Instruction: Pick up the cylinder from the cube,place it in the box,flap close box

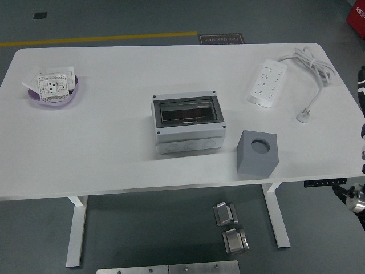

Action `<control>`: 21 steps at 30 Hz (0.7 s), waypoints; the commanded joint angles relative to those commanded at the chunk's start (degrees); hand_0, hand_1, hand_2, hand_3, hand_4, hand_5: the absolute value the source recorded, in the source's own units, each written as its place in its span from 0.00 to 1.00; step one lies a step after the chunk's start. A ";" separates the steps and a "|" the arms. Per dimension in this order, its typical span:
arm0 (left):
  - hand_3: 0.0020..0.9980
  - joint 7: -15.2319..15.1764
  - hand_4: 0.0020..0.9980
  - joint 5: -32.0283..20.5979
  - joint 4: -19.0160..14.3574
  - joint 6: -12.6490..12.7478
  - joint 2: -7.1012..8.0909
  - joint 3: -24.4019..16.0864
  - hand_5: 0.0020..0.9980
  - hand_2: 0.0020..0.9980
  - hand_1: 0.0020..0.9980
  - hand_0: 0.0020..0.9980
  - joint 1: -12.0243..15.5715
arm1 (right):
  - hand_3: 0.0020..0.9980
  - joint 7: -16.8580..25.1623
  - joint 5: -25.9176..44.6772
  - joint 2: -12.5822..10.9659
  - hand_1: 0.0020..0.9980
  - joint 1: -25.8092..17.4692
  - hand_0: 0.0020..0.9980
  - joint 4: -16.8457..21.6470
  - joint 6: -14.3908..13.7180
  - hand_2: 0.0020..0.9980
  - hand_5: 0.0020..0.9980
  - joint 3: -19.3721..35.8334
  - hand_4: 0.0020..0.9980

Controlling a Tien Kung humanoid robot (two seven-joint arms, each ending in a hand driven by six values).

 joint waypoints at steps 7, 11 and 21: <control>0.65 0.02 0.65 -0.16 0.02 0.01 0.00 0.05 0.44 0.61 0.66 0.66 0.01 | 0.82 0.14 0.11 0.23 0.79 0.13 0.85 -0.12 -0.08 0.78 0.50 -1.05 0.71; 0.65 0.04 0.65 -0.37 0.05 0.02 0.06 0.28 0.44 0.61 0.66 0.66 0.09 | 0.82 0.11 0.04 0.20 0.79 0.21 0.84 -0.16 -0.14 0.78 0.50 -1.15 0.71; 0.65 0.06 0.65 -0.39 0.05 0.02 0.03 0.49 0.44 0.61 0.66 0.66 0.18 | 0.81 -0.06 -0.30 0.14 0.78 0.08 0.84 -0.09 -0.50 0.78 0.50 -1.08 0.71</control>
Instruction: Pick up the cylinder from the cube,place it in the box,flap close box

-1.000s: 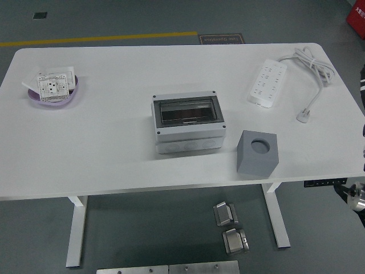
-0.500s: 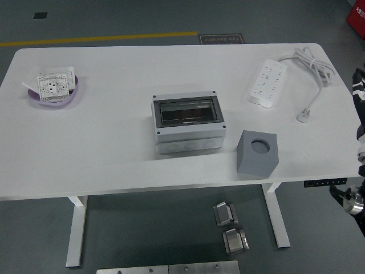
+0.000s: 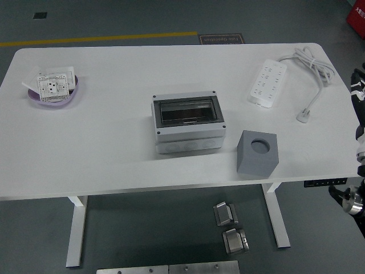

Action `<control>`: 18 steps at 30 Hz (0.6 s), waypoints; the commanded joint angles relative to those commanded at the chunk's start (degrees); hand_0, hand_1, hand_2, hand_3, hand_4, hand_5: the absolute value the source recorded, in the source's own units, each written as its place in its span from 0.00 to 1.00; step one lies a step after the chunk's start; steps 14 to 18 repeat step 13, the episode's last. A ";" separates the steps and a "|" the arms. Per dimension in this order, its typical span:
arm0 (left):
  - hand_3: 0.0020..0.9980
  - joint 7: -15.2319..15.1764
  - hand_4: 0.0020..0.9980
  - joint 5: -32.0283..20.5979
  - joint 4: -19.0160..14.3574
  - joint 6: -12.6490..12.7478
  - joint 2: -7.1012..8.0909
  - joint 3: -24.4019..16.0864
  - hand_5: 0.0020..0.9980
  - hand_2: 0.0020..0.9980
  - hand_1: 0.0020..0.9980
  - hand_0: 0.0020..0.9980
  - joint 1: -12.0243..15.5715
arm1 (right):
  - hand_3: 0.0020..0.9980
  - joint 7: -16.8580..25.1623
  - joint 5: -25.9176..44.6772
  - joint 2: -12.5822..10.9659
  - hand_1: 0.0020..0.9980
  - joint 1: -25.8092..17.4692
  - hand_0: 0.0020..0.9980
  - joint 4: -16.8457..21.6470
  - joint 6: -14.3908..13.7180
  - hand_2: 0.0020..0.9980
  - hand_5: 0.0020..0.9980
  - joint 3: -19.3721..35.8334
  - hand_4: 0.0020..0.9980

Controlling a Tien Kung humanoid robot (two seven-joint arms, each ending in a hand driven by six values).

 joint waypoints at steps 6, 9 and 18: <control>0.65 0.01 0.65 0.03 0.00 0.00 0.17 0.06 0.44 0.61 0.66 0.66 -0.13 | 0.81 -0.06 -0.13 -0.18 0.78 -0.10 0.84 0.10 -0.15 0.78 0.50 0.24 0.70; 0.65 0.00 0.65 0.00 0.01 0.01 0.29 0.14 0.44 0.61 0.66 0.66 -0.21 | 0.81 -0.07 -0.12 -0.24 0.78 -0.09 0.84 0.10 -0.21 0.78 0.50 0.14 0.70; 0.65 0.01 0.65 -0.13 0.02 0.01 0.45 0.36 0.44 0.61 0.66 0.65 -0.23 | 0.81 -0.14 -0.17 -0.23 0.78 -0.05 0.84 0.02 -0.33 0.78 0.49 -0.32 0.70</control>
